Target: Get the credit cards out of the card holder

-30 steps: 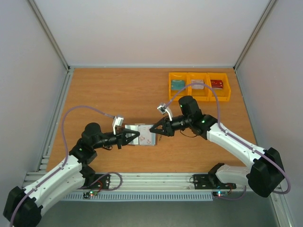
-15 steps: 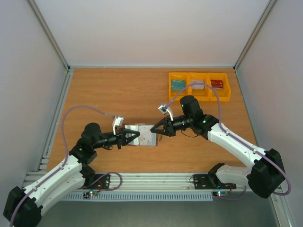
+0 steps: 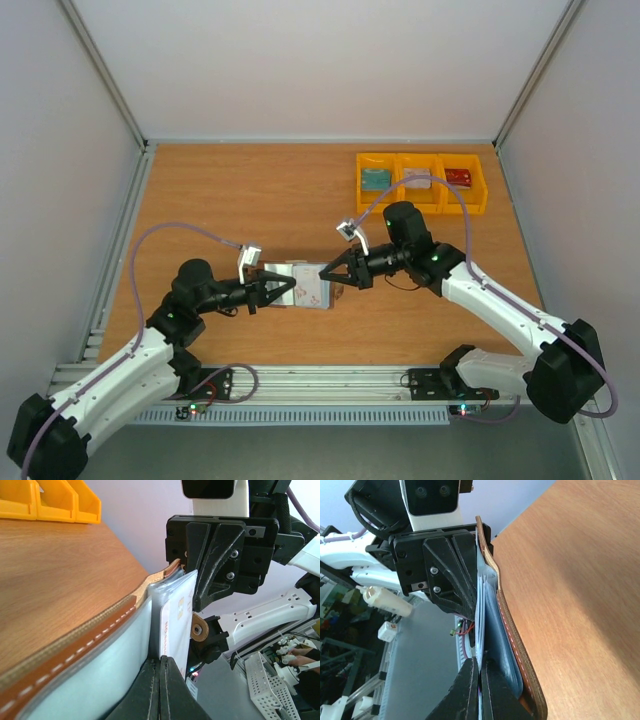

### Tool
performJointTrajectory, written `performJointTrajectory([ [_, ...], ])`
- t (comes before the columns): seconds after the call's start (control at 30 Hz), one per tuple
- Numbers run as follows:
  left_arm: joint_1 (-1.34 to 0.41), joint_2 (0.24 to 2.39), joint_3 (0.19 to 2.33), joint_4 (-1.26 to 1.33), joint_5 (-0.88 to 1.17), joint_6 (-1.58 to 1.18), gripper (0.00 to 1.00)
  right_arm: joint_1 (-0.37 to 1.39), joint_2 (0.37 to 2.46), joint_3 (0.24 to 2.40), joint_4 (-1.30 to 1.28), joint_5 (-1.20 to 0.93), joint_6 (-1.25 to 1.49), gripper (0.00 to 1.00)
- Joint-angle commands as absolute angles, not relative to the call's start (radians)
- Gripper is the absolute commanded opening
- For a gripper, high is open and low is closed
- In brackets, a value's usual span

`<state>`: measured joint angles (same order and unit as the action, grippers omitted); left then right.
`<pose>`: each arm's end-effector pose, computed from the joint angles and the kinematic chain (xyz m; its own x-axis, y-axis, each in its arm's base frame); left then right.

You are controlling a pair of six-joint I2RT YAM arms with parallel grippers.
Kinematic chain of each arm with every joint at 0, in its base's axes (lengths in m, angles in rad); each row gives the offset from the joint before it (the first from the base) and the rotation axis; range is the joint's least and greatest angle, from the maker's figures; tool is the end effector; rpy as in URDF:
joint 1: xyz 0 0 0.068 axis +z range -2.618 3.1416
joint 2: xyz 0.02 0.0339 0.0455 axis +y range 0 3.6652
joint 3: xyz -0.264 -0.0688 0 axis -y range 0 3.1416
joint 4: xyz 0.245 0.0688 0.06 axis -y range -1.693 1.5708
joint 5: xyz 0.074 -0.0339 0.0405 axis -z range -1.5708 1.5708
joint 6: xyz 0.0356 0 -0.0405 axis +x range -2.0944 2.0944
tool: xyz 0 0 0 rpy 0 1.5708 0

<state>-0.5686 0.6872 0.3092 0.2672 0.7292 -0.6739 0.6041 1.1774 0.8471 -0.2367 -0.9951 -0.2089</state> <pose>0.1269 -0.1092 0.2352 -0.6716 -0.1231 -0.7306 0.6916 0.2496 -0.6778 0.1878 0.1659 0.2845 -0.2475 -0.3080 -0.9186 -0.9639 -0.0181 0.2658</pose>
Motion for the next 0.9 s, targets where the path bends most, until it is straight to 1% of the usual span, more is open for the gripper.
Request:
performJointTrajectory([
  [0.0,-0.563,0.672,0.331,0.315,0.733,-0.670,0.00,0.594,1.143,0.861,-0.301,-0.990,-0.266,0.01],
  [0.3,-0.552,0.652,0.331,0.298,0.759,-0.658,0.00,0.571,1.134,0.886,-0.382,-0.998,-0.318,0.01],
  [0.7,-0.552,0.649,0.342,0.302,0.795,-0.642,0.00,0.560,1.139,0.903,-0.390,-1.009,-0.331,0.01],
  [0.87,-0.547,0.632,0.349,0.220,0.777,-0.595,0.00,0.490,1.153,0.876,-0.451,-0.983,-0.337,0.01],
])
